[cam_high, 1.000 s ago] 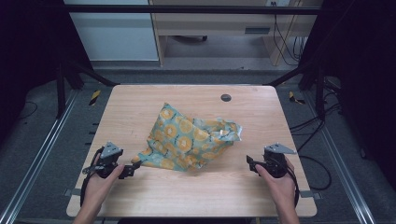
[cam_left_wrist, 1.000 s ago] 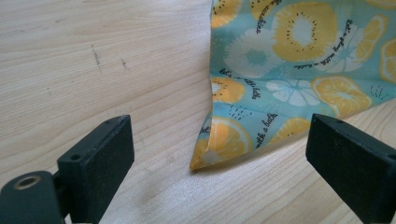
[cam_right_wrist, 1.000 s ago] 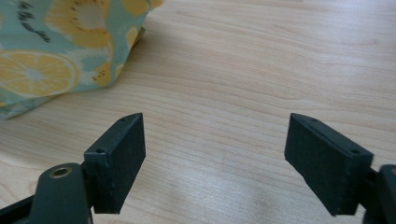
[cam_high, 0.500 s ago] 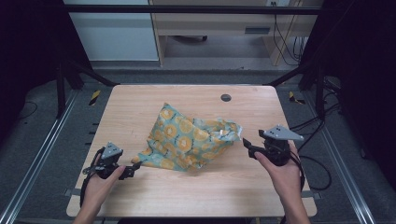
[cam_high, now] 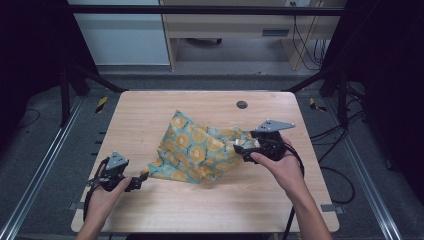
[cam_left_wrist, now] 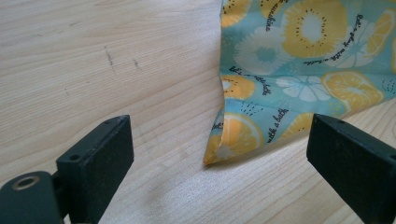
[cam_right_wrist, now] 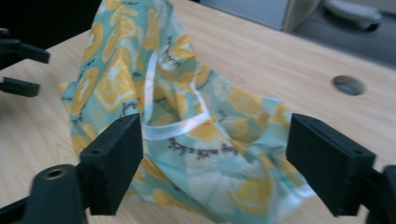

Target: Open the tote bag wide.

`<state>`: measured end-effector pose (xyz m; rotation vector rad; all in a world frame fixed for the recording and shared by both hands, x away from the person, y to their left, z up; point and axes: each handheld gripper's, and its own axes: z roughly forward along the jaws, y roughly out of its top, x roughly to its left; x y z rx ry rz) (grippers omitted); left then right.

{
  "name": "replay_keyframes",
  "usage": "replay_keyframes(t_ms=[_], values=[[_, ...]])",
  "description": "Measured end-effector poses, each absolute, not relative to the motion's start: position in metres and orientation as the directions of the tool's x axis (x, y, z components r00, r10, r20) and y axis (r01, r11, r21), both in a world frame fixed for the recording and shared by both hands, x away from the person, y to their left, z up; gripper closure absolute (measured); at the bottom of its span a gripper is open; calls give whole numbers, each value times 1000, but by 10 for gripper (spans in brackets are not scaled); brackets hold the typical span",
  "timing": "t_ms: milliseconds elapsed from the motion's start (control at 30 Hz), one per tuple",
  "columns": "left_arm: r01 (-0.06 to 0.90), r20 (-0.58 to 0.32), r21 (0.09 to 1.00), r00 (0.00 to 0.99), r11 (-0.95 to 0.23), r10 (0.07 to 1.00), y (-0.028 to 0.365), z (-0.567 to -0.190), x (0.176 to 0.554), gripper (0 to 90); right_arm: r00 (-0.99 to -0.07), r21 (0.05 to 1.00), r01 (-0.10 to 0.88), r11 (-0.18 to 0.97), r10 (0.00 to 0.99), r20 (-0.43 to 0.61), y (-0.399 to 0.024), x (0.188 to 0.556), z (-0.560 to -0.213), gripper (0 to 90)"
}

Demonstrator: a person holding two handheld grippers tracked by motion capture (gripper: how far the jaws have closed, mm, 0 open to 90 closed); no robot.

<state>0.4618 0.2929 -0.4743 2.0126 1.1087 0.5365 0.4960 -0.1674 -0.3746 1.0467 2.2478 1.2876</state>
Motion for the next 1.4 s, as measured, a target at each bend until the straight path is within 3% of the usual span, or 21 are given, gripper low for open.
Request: replay_keyframes(t_ms=[167, 200, 233, 267, 300, 333, 367, 400, 433, 467, 533, 967, 1400], values=[[525, 2, 783, 536, -335, 844, 293, -474, 462, 70, -696, 806, 465, 366, 714, 77, -158, 499, -386, 191], [523, 4, 784, 535, -335, 845, 293, -474, 462, 70, -706, 798, 465, 383, 705, 73, -157, 499, -390, 315], [523, 4, 784, 535, -335, 845, 293, -474, 462, 70, -706, 798, 465, 383, 705, 73, -157, 499, -390, 315], [524, 4, 783, 535, -335, 845, 293, -474, 462, 70, -716, 802, 455, 387, 694, 71, -157, 497, -392, 468], [524, 4, 783, 535, -335, 845, 293, -474, 462, 69, -716, 802, 455, 387, 694, 71, -157, 497, -392, 468], [522, 2, 787, 532, -330, 847, 293, -473, 461, 70, -730, 805, 445, 393, 680, 72, -156, 494, -393, 603], [522, 2, 787, 532, -330, 847, 293, -473, 461, 70, -730, 805, 445, 393, 680, 72, -156, 494, -393, 603], [521, 1, 788, 531, -328, 847, 293, -473, 461, 71, -745, 813, 420, 403, 665, 55, -156, 491, -392, 735], [521, 1, 788, 531, -328, 847, 293, -473, 461, 71, -745, 813, 420, 403, 665, 55, -156, 491, -392, 735], [521, 3, 787, 533, -331, 846, 293, -473, 461, 72, -762, 825, 401, 399, 645, 58, -156, 488, -391, 820], [515, 1, 793, 532, -324, 847, 293, -471, 461, 74, -772, 834, 381, 400, 634, 49, -154, 484, -389, 856], [418, 20, 858, 555, -299, 832, 278, -436, 448, 103, -870, 881, 246, 403, 493, 17, -126, 436, -394, 880], [311, 121, 863, 638, -399, 760, 213, -362, 474, 106, -912, 870, 203, 448, 411, 1, -105, 417, -416, 878]])
